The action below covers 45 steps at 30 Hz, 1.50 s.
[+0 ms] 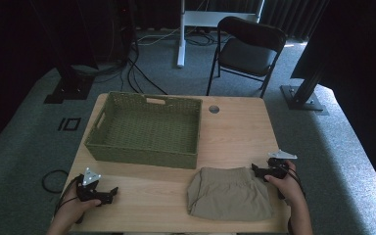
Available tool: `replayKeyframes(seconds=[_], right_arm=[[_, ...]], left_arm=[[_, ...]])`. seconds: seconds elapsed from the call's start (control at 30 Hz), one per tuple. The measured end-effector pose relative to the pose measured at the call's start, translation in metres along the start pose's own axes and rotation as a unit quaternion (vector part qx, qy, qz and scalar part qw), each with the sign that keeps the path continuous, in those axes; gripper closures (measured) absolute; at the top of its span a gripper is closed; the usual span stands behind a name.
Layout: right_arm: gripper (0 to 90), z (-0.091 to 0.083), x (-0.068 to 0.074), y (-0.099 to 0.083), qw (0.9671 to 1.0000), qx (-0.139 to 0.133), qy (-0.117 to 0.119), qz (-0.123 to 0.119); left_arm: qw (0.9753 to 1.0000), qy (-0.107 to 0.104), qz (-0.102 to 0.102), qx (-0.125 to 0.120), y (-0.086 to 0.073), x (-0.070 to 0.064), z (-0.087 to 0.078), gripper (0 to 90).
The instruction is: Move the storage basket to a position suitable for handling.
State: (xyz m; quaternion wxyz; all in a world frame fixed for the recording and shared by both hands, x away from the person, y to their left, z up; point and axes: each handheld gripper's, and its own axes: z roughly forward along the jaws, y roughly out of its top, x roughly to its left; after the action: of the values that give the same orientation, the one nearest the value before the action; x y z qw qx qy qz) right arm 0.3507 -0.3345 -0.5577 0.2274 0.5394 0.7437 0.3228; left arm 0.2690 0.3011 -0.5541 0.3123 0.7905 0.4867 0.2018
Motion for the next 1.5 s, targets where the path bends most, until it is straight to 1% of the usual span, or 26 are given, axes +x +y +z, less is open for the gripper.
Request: replayKeyframes(seconds=[0.07, 0.13, 0.17, 0.2, 0.23, 0.27, 0.33, 0.4, 0.43, 0.53, 0.63, 0.7, 0.9, 0.97, 1.03, 1.13, 1.17, 1.2, 1.27, 1.3, 1.33, 1.4, 1.5], right_arm=[[11.2, 0.0, 0.0, 0.0, 1.0, 0.0, 0.001, -0.001], [11.2, 0.001, -0.001, 0.001, 1.0, 0.001, 0.001, 0.0], [11.2, 0.001, -0.001, 0.001, 1.0, 0.001, 0.001, 0.0], [11.1, 0.001, -0.001, 0.002, 1.0, 0.003, 0.002, 0.0], [11.1, 0.001, -0.001, 0.002, 1.0, 0.003, 0.002, 0.0], [11.2, 0.001, -0.002, 0.004, 1.0, 0.004, 0.004, 0.008], [11.2, 0.002, -0.002, 0.005, 0.9999, 0.004, 0.001, 0.014], [11.2, 0.0, -0.003, 0.008, 0.9997, -0.005, 0.005, 0.025], [11.2, -0.001, -0.003, 0.01, 0.9995, -0.009, 0.006, 0.03], [11.2, -0.006, -0.003, 0.019, 0.9996, -0.017, 0.001, 0.024], [11.2, -0.01, -0.001, 0.029, 0.9995, -0.024, 0.001, 0.018], [11.2, -0.013, 0.0, 0.036, 0.9993, -0.031, 0.002, 0.019], [11.3, -0.021, 0.011, 0.057, 0.9987, -0.045, 0.015, 0.019], [11.3, -0.023, 0.016, 0.063, 0.9981, -0.053, 0.023, 0.02], [11.8, -0.025, 0.022, 0.068, 0.9977, -0.057, 0.03, 0.021], [11.9, -0.028, 0.031, 0.076, 0.9971, -0.065, 0.037, 0.013], [11.9, -0.028, 0.031, 0.076, 0.9971, -0.065, 0.037, 0.013], [11.9, -0.03, 0.039, 0.082, 0.9966, -0.07, 0.043, 0.005], [11.9, -0.03, 0.044, 0.086, 0.9962, -0.072, 0.048, 0.001], [11.9, -0.03, 0.044, 0.086, 0.9962, -0.072, 0.048, 0.001], [11.9, -0.03, 0.047, 0.088, 0.9961, -0.073, 0.05, 0.0], [11.9, -0.029, 0.053, 0.091, 0.9954, -0.078, 0.056, -0.004], [11.9, -0.026, 0.062, 0.095, 0.9945, -0.081, 0.066, -0.006]], left_arm=[[1.0, -0.003, 0.003, 0.0, -0.001, 0.001, -0.001, 1.8], [1.0, -0.007, -0.003, 0.0, -0.001, 0.005, -0.002, 1.8], [1.0, -0.007, -0.003, 0.0, -0.001, 0.005, -0.002, 1.9], [1.0, 0.001, -0.001, 0.006, -0.002, 0.008, -0.003, 1.9], [1.0, 0.001, -0.001, 0.006, -0.002, 0.008, -0.003, 1.9], [1.0, 0.005, -0.004, 0.003, -0.001, 0.012, -0.005, 1.9], [1.0, 0.002, -0.004, -0.005, 0.001, 0.014, -0.008, 1.9], [0.9999, 0.002, -0.007, -0.009, 0.003, 0.017, -0.011, 1.9], [0.9999, 0.004, -0.006, -0.01, 0.004, 0.019, -0.013, 1.9], [0.9998, 0.009, -0.006, -0.016, 0.007, 0.023, -0.017, 1.9], [0.9997, 0.009, -0.006, -0.023, 0.012, 0.025, -0.021, 1.9], [0.9995, 0.012, -0.007, -0.027, 0.016, 0.027, -0.024, 1.9], [0.999, 0.013, -0.005, -0.042, 0.028, 0.032, -0.034, 1.9], [0.9987, 0.014, -0.002, -0.048, 0.032, 0.033, -0.037, 1.9], [0.9981, 0.02, -0.004, -0.057, 0.037, 0.035, -0.04, 2.0], [0.9968, 0.03, -0.006, -0.074, 0.043, 0.037, -0.045, 2.0], [0.9968, 0.03, -0.006, -0.074, 0.043, 0.037, -0.045, 2.0], [0.9962, 0.031, -0.009, -0.081, 0.046, 0.037, -0.047, 2.0], [0.996, 0.03, -0.006, -0.083, 0.052, 0.039, -0.049, 1.9], [0.996, 0.03, -0.006, -0.083, 0.052, 0.039, -0.049, 1.9], [0.9958, 0.031, -0.004, -0.086, 0.054, 0.039, -0.05, 1.9], [0.9956, 0.028, 0.001, -0.089, 0.059, 0.04, -0.051, 2.0], [0.9951, 0.024, 0.001, -0.096, 0.068, 0.042, -0.054, 1.9]])
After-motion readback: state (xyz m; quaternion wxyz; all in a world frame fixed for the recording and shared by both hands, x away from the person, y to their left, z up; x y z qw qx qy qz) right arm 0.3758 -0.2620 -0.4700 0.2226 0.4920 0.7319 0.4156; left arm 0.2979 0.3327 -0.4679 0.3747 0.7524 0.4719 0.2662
